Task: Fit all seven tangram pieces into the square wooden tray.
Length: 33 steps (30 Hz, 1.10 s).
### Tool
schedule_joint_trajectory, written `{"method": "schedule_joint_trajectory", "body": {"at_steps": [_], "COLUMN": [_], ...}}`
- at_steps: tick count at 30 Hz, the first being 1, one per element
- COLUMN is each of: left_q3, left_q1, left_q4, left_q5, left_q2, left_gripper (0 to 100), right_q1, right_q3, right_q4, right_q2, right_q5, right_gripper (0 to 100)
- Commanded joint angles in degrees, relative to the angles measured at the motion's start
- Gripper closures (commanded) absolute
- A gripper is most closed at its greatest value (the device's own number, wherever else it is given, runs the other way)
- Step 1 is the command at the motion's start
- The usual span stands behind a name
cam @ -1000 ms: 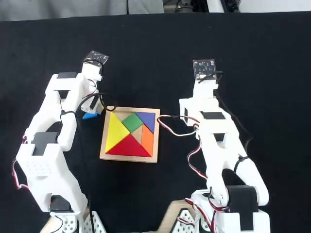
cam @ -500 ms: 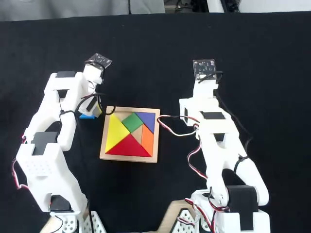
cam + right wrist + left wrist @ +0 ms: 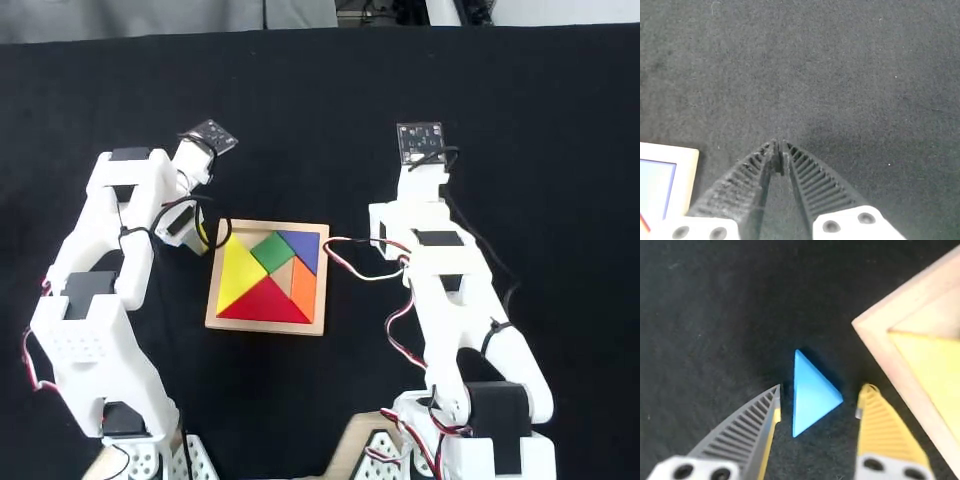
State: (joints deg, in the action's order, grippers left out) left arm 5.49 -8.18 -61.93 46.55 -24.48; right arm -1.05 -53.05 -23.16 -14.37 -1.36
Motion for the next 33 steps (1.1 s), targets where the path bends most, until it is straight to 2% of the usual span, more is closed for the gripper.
{"method": "schedule_joint_trajectory", "body": {"at_steps": [1,10,15,17,19,21,25,27,33], "left_q3": [-1.7,-1.7,-2.6,-4.8,-9.5,-14.2,-18.7,-18.6,-15.4], "left_q1": [-0.3,-0.3,-0.1,1.0,2.9,5.4,10.8,13.7,19.5], "left_q4": [-0.1,-0.1,-0.8,-5.1,-12.7,-20.5,-32.1,-32.5,-23.6], "left_q5": [2.3,2.0,1.9,2.3,3.1,7.9,24.2,28.2,28.3], "left_q2": [0.9,1.1,1.2,2.1,4.7,7.5,11.2,11.4,6.9], "left_gripper": [80,89,89,89,89,89,89,89,89], "right_q1": [1.0,1.0,1.0,1.0,1.0,1.1,3.6,4.7,8.2], "right_q3": [0.4,0.4,0.4,0.5,0.5,0.5,0.7,0.7,0.4], "right_q4": [1.2,1.2,1.2,1.2,1.2,1.2,1.2,1.8,4.0], "right_q2": [-2.8,-2.8,-2.8,-2.8,-2.8,-2.8,-2.8,-2.8,-2.8], "right_q5": [-0.6,-0.6,-0.6,-0.6,-0.6,-0.6,-0.6,-0.5,-0.1], "right_gripper": [98.6,98.6,98.6,98.6,98.6,98.6,98.6,98.6,98.6]}}
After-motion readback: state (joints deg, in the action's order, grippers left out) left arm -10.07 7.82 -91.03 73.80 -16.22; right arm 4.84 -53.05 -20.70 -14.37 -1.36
